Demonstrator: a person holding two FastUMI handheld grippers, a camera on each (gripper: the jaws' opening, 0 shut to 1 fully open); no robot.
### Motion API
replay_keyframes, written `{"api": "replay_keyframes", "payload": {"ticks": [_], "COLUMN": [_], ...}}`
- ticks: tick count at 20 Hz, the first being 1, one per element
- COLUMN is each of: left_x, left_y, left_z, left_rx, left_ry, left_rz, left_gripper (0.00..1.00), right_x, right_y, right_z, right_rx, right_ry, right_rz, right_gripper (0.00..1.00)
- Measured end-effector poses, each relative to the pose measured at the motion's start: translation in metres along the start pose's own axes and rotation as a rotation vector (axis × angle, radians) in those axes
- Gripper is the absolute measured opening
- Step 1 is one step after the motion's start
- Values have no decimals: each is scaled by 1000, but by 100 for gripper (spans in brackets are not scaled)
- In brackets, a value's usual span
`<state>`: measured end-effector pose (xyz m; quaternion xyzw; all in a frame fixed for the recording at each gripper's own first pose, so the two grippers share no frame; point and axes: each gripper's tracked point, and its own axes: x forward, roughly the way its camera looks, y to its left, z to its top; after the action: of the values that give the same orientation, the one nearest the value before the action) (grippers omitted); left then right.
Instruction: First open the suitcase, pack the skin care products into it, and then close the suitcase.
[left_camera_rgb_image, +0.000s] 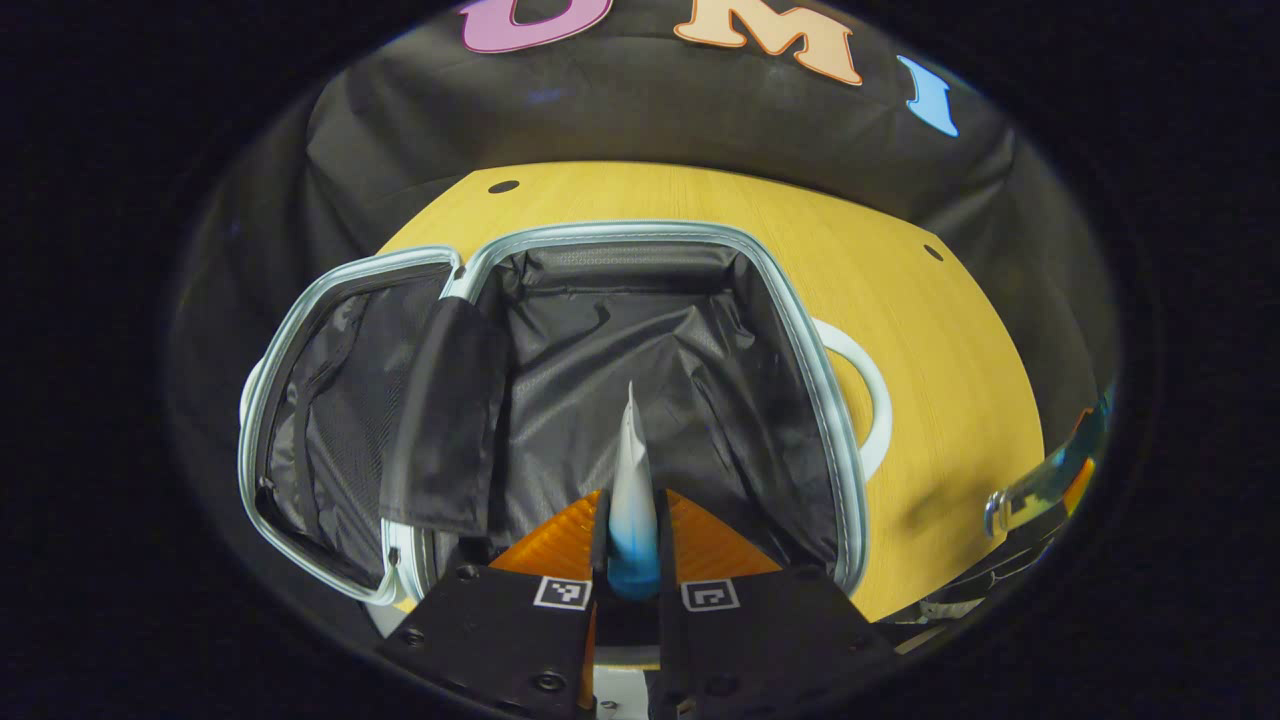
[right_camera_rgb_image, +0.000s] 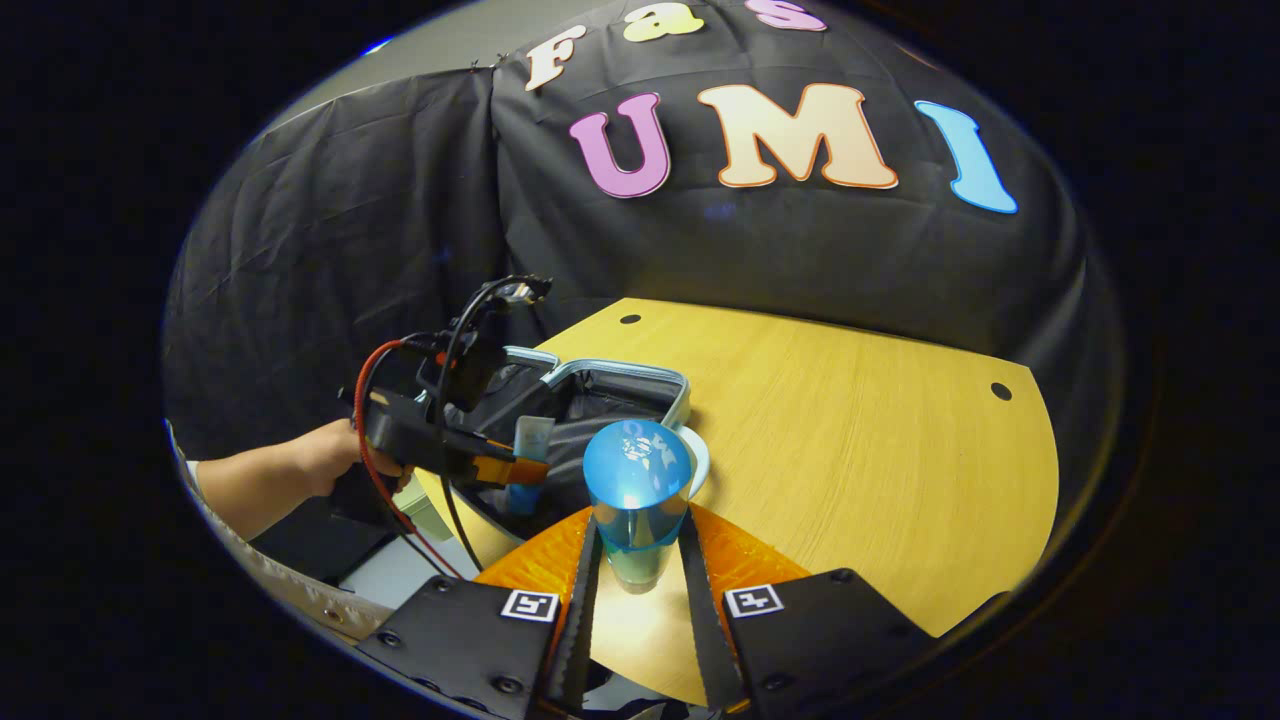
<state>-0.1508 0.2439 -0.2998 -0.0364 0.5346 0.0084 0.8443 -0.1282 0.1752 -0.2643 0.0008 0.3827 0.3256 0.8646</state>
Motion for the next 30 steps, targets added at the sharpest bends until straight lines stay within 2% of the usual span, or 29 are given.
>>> {"api": "replay_keyframes", "payload": {"ticks": [2,5,6,8,11,17,21,24,27,30], "left_x": [1,-6,-11,-23,-43,-74,-78,-80,-80,-82], "left_y": [4,1,0,1,18,80,129,164,199,240], "left_z": [9,28,33,46,64,77,71,60,55,52], "left_rx": [2,-8,-24,-51,-61,-85,-129,-180,-234,-282], "left_ry": [-28,-106,-129,-186,-262,-339,-336,-325,-323,-328], "left_rz": [1,-48,-72,-107,-118,-61,-4,30,66,127], "left_gripper": [25,99,95,96,95,96,95,95,95,95], "right_x": [7,20,25,39,62,114,144,152,162,173], "right_y": [12,31,38,52,75,103,111,111,104,109], "right_z": [2,11,12,15,10,-30,-53,-51,-34,-18], "right_rx": [13,18,16,23,47,117,116,133,150,148], "right_ry": [10,17,20,32,75,241,317,331,277,228], "right_rz": [12,33,40,63,100,121,82,54,22,14], "right_gripper": [46,48,46,46,46,46,46,44,43,85]}}
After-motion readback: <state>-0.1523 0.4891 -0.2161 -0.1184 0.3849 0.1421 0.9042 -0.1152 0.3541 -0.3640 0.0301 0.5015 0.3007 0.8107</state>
